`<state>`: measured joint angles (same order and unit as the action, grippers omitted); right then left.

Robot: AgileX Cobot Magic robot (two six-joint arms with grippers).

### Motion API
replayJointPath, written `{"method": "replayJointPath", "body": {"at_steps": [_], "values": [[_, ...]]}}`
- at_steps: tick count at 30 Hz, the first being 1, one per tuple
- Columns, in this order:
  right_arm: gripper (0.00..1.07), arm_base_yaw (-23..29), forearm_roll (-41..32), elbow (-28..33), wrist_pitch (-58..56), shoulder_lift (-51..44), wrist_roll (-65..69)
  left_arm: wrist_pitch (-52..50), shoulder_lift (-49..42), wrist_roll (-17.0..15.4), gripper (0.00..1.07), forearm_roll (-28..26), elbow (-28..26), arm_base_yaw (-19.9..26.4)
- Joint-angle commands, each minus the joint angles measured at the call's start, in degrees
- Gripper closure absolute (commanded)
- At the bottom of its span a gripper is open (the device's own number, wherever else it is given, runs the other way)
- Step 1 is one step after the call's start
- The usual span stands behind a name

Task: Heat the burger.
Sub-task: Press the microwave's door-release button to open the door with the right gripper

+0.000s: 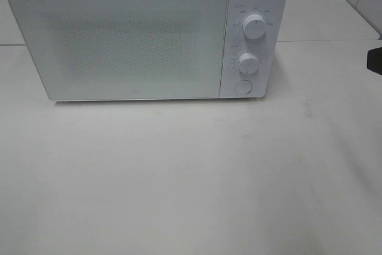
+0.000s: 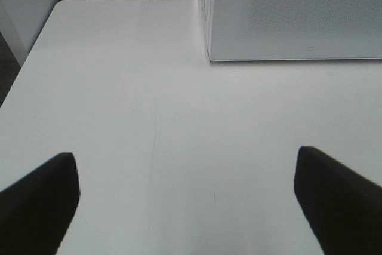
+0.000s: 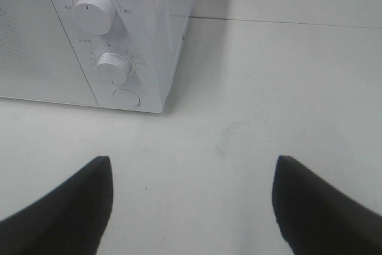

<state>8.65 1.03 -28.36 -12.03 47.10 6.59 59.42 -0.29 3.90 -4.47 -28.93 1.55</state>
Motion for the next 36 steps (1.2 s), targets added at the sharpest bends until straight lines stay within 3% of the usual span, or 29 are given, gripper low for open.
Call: {"method": "replayJointPath", "body": {"at_steps": [1,10,26,32,36], "values": [[0.35,-0.4,-0.1,0.3,4.1,3.3,0.1,-0.2,-1.0,0.2,0.17,-0.2,0.0,0.1],[0.35,-0.3,0.1,0.6,14.4,11.2,-0.1,-0.2,-1.0,0.2,0.17,-0.2,0.0,0.1],[0.35,-0.3,-0.3,13.2,48.4,21.3,-3.3,-0.2,-1.0,0.2,0.17,-0.2,0.0,0.1],[0.35,0.7,-6.8,16.3,54.9,25.3,-5.7,-0.2,-1.0,0.2,0.17,-0.2,0.0,0.1],[0.35,7.4,-14.7,17.1,57.9,28.5,-12.1,-0.2,-1.0,0.2,0.17,-0.2,0.0,0.1]]}}
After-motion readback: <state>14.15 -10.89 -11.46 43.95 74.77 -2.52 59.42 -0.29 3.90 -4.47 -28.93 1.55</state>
